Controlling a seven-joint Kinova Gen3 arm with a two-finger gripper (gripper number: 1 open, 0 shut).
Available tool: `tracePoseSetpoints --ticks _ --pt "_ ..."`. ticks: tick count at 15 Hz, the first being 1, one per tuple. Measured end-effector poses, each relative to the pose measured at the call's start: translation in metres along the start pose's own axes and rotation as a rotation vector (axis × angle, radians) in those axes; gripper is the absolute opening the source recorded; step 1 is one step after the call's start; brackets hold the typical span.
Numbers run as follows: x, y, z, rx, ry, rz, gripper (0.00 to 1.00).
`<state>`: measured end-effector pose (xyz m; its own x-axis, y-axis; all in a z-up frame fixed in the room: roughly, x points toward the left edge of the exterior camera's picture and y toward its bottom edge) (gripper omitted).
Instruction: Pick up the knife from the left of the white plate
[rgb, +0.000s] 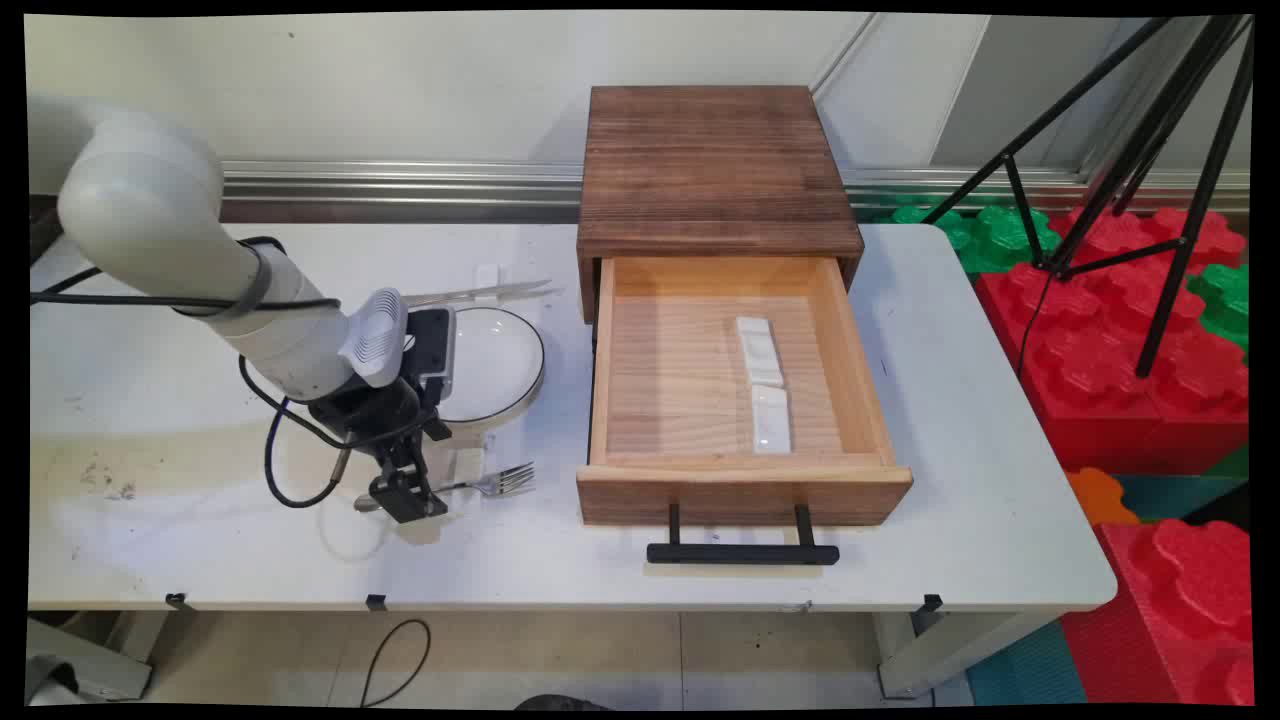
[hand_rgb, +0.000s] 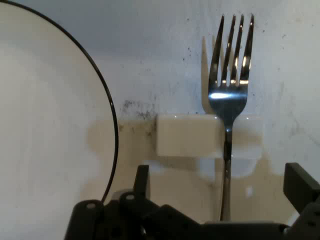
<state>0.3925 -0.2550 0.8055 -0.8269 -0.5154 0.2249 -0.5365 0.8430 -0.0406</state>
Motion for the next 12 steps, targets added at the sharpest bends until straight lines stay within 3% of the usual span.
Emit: tracePoseSetpoints --ticks 12 --pt "-0.028 -0.024 -0.068 0.080 0.069 -0.064 1.00"
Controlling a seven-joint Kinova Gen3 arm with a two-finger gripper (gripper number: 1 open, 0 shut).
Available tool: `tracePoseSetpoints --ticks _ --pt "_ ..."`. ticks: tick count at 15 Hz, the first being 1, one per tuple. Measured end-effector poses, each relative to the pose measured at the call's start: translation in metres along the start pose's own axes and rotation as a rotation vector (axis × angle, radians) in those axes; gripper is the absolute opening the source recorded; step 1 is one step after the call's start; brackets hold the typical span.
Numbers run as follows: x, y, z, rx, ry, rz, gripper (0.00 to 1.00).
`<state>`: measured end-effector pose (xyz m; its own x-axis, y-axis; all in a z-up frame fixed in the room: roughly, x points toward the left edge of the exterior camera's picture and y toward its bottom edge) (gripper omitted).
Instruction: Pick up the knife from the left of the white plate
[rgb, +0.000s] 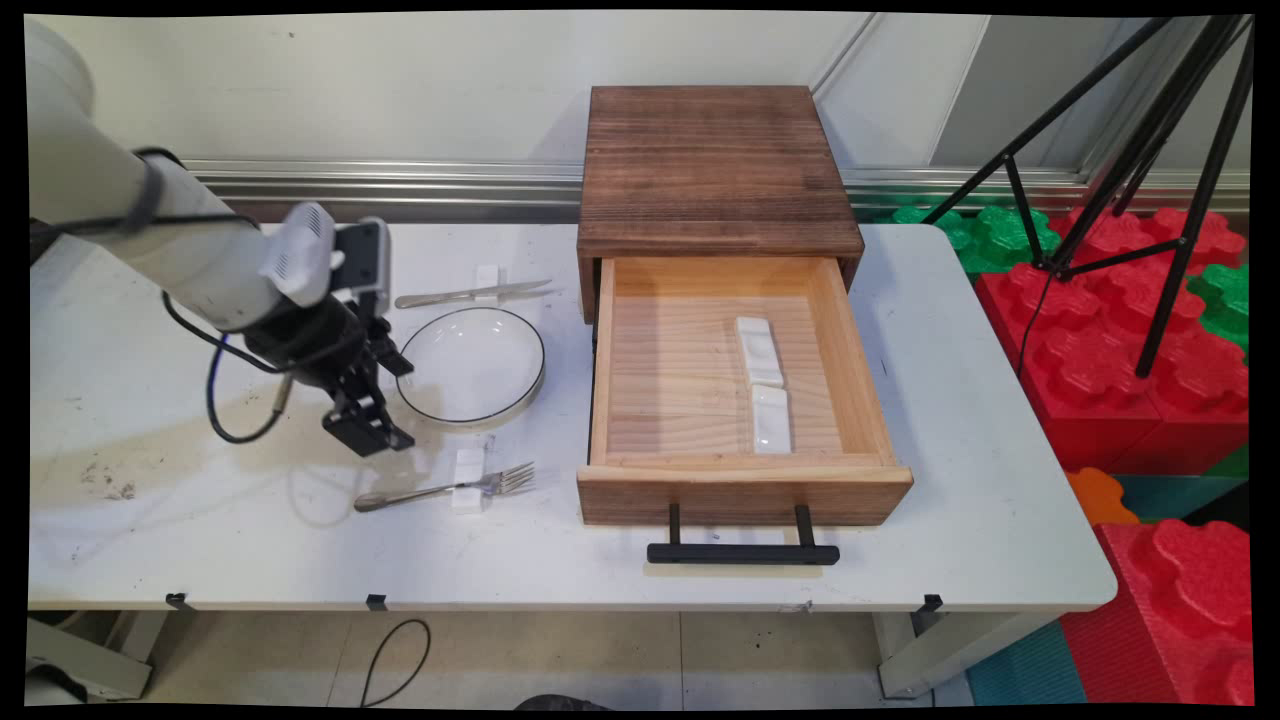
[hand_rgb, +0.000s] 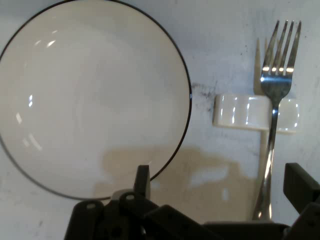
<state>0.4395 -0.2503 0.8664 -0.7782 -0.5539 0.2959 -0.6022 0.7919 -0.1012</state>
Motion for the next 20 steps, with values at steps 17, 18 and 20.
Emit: tracePoseSetpoints --ticks 17,18,20 --pt "-0.070 -0.035 -0.092 0.074 0.032 -0.108 1.00" --pt "-0.073 -0.036 -0.096 0.076 0.031 -0.111 1.00" --pt "-0.077 -0.038 -0.100 0.074 0.031 -0.111 1.00"
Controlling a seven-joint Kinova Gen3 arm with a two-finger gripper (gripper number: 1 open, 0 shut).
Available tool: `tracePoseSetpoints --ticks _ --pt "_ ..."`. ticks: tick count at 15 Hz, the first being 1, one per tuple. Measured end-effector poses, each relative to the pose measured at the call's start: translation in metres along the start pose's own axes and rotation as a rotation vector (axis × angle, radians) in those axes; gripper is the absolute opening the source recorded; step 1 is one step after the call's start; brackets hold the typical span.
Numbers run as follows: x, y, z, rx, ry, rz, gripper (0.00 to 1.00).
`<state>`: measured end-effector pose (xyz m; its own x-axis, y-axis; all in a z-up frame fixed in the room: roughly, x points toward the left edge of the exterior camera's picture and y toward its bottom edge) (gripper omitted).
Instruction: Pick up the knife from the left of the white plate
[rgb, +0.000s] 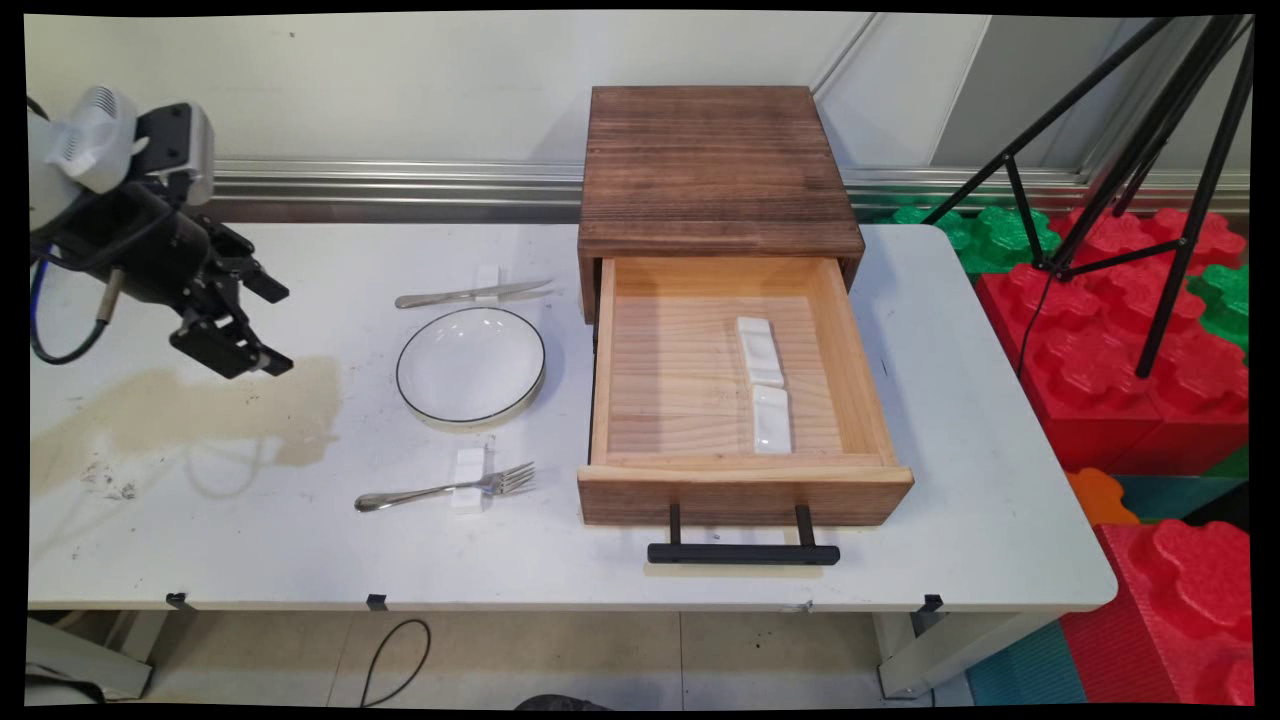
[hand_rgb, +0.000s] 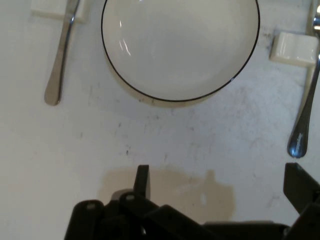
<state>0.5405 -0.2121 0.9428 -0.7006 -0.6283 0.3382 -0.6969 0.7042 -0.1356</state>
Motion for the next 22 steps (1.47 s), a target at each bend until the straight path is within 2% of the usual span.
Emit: tracePoseSetpoints --ticks 4,9,16,22 --pt "-0.004 -0.011 -0.006 -0.008 0.004 0.011 1.00" --pt "0.006 -0.029 -0.004 0.018 0.012 0.013 1.00" --pt "0.038 -0.070 0.019 0.084 -0.002 0.022 1.00" --pt "0.067 -0.098 0.048 0.114 -0.012 0.034 1.00"
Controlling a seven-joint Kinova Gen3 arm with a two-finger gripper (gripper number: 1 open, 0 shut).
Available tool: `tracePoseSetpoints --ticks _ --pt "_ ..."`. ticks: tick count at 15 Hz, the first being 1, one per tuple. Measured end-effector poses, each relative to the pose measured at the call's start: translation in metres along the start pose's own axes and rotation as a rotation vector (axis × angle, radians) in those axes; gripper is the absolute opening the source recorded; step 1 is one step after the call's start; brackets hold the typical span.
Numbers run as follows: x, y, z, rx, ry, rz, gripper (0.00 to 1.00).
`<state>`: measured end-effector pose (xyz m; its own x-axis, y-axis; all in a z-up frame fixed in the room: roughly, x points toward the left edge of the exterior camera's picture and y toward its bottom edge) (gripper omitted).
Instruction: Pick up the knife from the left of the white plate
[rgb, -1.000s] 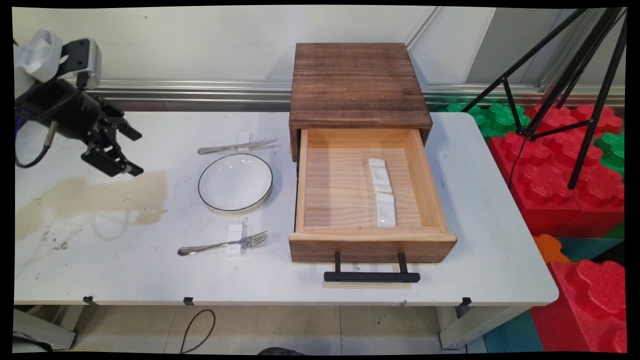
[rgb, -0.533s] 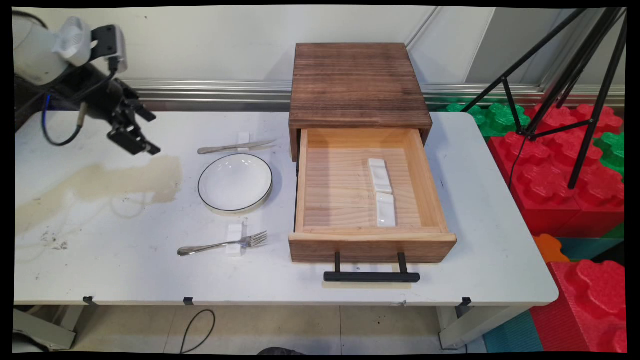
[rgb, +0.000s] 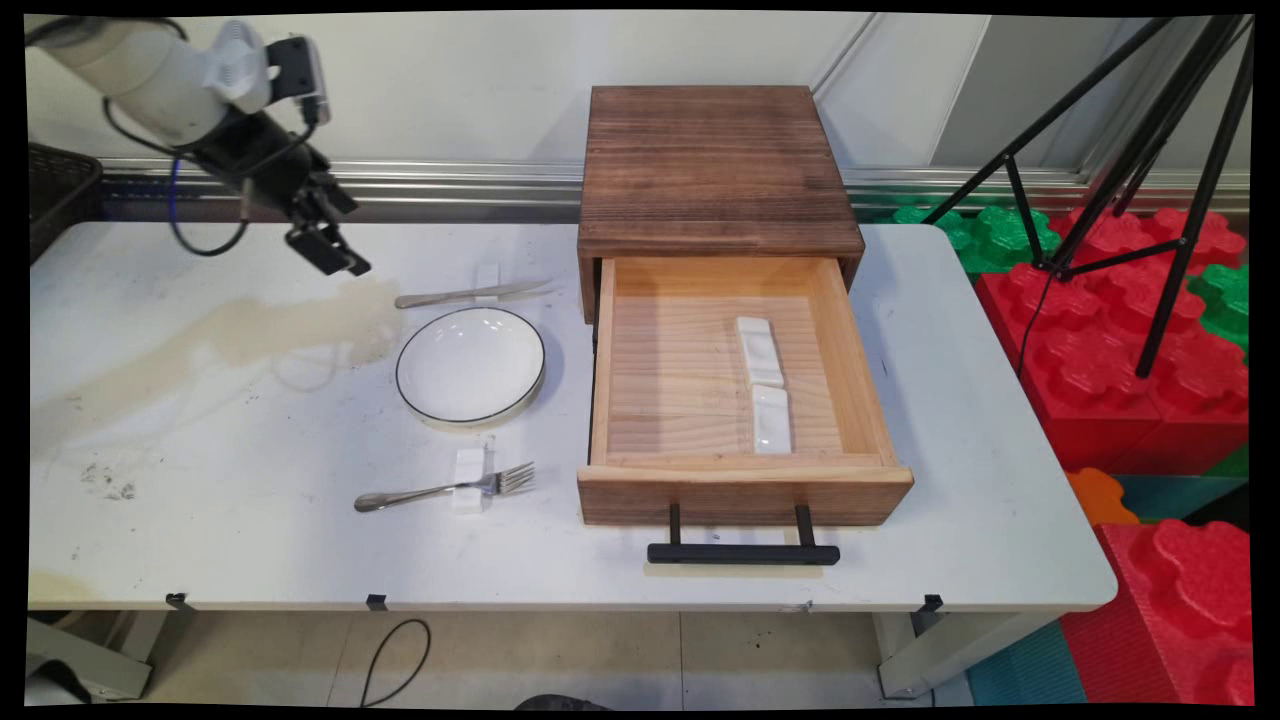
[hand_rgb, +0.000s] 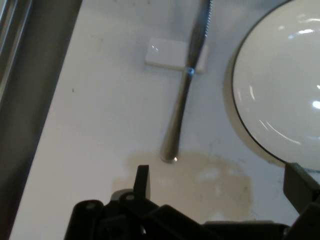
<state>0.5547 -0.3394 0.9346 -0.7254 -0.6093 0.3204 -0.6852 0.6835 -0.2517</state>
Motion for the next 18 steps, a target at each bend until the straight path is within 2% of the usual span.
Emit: tracePoseSetpoints --ticks 9,15,18 --pt "0.044 -0.030 0.058 -0.001 -0.036 0.059 1.00" --pt "0.060 -0.047 0.104 -0.040 -0.090 0.105 1.00" --pt "0.065 -0.054 0.126 -0.077 -0.108 0.130 1.00"
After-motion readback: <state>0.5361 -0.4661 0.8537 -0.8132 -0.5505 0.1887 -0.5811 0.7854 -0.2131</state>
